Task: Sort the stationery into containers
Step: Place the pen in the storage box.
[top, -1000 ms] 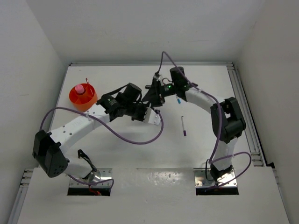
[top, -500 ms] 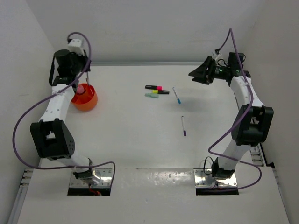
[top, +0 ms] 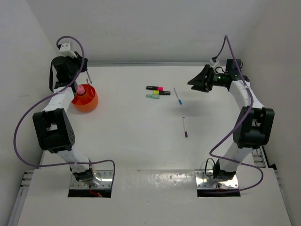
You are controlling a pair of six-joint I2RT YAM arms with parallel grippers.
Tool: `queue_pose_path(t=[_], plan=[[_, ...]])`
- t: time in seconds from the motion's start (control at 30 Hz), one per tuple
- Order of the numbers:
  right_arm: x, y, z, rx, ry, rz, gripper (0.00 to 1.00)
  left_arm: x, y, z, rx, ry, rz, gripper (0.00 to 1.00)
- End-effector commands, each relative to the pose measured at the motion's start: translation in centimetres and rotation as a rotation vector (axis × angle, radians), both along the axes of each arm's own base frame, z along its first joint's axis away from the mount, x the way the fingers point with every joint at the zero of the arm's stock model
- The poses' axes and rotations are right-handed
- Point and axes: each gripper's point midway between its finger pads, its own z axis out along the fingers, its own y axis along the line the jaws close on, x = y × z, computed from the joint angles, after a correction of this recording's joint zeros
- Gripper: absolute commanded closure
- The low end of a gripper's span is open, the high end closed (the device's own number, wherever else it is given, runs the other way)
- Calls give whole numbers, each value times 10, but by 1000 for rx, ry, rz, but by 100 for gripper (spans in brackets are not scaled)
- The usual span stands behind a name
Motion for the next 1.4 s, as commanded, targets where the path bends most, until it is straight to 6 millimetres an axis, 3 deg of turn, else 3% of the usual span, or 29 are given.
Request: queue_pose_path(t=[0.0, 0.6, 0.77, 1.07, 1.23, 1.37], plan=[[-4, 1, 14, 4, -65, 27, 42, 2, 17, 10, 35, -81, 39, 100], [-10, 12, -4, 25, 0, 52, 43, 4, 24, -55, 147, 45, 45, 95], [-11, 17, -7, 22, 11, 65, 43, 6, 25, -64, 126, 60, 48, 95], [-12, 26, -11, 18, 21, 88, 43, 5, 28, -68, 102, 67, 66, 80], [-11, 28, -10, 14, 22, 94, 42, 3, 26, -66, 81, 67, 54, 65], [-11, 28, -10, 10, 29, 89, 42, -1, 26, -62, 77, 63, 54, 58]])
